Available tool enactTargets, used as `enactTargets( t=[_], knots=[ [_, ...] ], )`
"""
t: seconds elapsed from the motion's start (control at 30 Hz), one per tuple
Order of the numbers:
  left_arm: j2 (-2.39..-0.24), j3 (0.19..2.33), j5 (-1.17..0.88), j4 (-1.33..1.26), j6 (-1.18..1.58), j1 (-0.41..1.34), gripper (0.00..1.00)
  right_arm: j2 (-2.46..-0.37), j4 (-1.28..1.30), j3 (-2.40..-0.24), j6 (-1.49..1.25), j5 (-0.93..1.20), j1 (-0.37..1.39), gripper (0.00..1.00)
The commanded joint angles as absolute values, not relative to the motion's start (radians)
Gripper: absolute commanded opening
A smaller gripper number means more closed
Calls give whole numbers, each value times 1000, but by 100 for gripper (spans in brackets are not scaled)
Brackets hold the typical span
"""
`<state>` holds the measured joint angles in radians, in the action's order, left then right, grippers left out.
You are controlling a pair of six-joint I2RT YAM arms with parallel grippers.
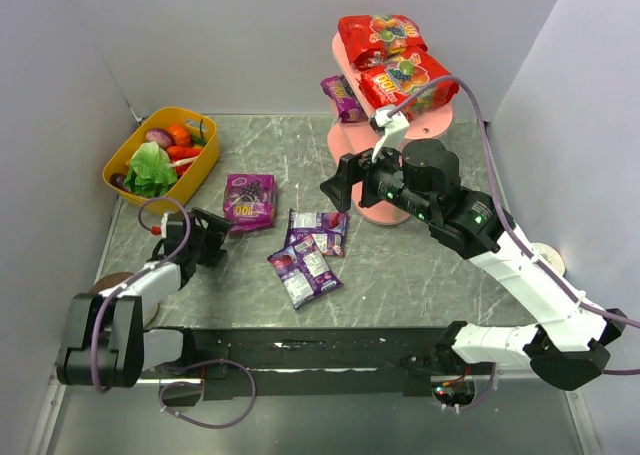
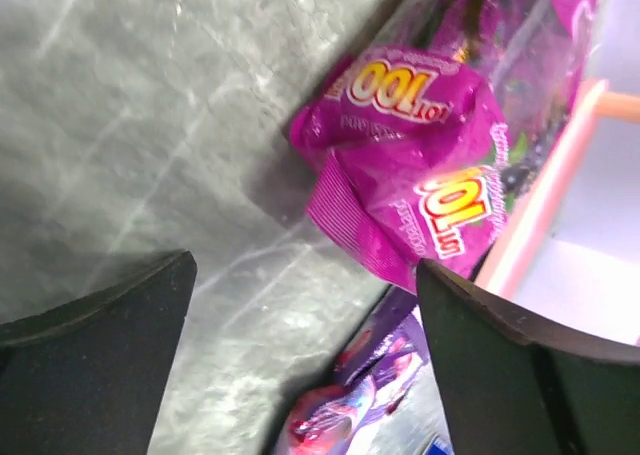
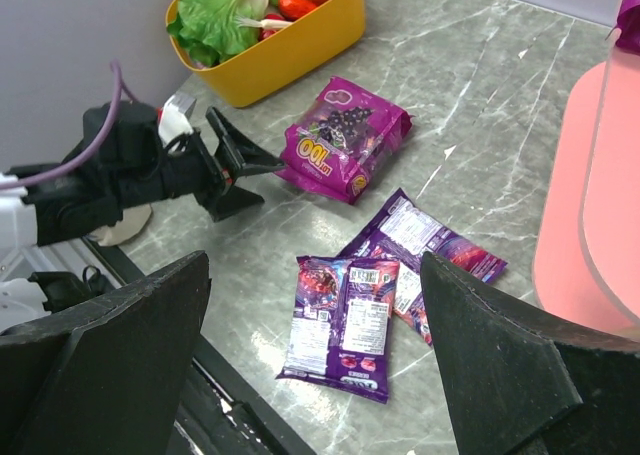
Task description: Place and organize the candy bags onto the shelf
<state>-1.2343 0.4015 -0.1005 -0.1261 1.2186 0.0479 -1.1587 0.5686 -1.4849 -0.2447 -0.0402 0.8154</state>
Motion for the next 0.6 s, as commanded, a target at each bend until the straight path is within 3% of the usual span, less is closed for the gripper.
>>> enactTargets(
  t=[0.0,0.2,0.57],
  knots=[
    [-1172,359,-12,-262,1380,104,96,-1144,546,-1503,-233,-49,822,92],
    [-1230,351,130,-436,1564,186,98,-1144,580,-1534,-222,-57,822,92],
    [-1485,357,150,-578,1764,235,97,-1106,606,-1523,-230,-97,824,92]
  ],
)
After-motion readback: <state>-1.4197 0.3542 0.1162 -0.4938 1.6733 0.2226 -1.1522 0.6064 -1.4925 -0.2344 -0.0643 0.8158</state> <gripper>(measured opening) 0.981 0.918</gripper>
